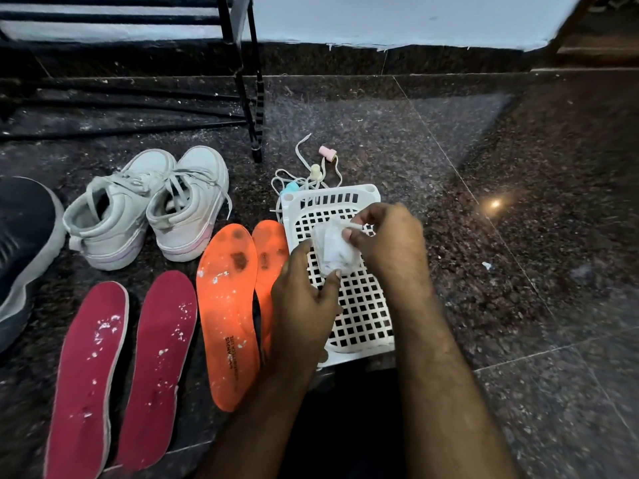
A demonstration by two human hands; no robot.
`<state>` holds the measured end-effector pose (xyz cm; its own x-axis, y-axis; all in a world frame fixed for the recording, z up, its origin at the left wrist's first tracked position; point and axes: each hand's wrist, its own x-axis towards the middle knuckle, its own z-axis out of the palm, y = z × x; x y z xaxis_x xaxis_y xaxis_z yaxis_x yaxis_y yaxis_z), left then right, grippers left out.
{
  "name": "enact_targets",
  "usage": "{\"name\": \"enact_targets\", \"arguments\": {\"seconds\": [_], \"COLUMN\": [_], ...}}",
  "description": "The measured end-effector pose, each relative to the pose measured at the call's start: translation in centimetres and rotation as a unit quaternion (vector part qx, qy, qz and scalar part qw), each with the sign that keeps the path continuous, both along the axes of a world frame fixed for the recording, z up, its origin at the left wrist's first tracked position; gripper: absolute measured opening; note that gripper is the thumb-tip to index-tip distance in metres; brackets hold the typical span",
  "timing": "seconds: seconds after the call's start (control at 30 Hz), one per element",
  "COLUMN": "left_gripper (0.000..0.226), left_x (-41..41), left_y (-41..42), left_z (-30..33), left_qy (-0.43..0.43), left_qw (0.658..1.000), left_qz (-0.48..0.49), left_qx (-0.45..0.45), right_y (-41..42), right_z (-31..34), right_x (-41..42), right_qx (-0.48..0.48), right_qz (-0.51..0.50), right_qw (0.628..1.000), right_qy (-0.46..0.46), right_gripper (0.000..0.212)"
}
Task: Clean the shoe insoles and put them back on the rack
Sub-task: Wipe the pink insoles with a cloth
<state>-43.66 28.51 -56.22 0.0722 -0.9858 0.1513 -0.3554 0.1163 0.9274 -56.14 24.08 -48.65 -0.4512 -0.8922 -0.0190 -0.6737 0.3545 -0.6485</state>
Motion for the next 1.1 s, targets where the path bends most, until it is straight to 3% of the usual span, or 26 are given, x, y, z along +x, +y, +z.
{"name": "enact_targets", "arguments": {"seconds": [0.17,0.33,0.43,0.6,0.87,1.1], "left_gripper": [0.042,0.042,0.022,0.007,0.001,0.006], "left_x": [0.5,0.6,1.3,1.9,1.2,1.4], "left_y": [-0.9,-1.8,-2.3,-2.8,-2.4,-2.1], "left_z": [0.9,1.5,1.3,1.1,1.3,1.4], "left_qy": [0.032,0.182,0.212,0.212,0.216,0.213], "left_qw": [0.997,0.983,0.976,0.970,0.970,0.970], "left_qz": [0.038,0.016,0.055,0.122,0.106,0.111], "left_qx": [-0.060,-0.003,0.002,-0.007,0.022,0.037], "right_y": [0.3,0.1,-0.2,-0.6,-0.3,-0.5], "right_z": [1.4,1.0,0.7,0.0,-0.4,-0.6], "right_x": [0.2,1.7,1.5,0.3,1.4,2.0], "right_qx": [-0.020,0.018,-0.009,0.010,0.106,0.091], "right_qz": [0.016,0.176,0.162,0.015,0.101,0.074], "right_qw": [0.994,0.973,0.968,1.000,0.983,0.986], "right_qy": [-0.105,-0.150,-0.189,0.009,0.110,0.115], "right_gripper": [0.011,0.005,0.011,0.006,0.045,0.024]}}
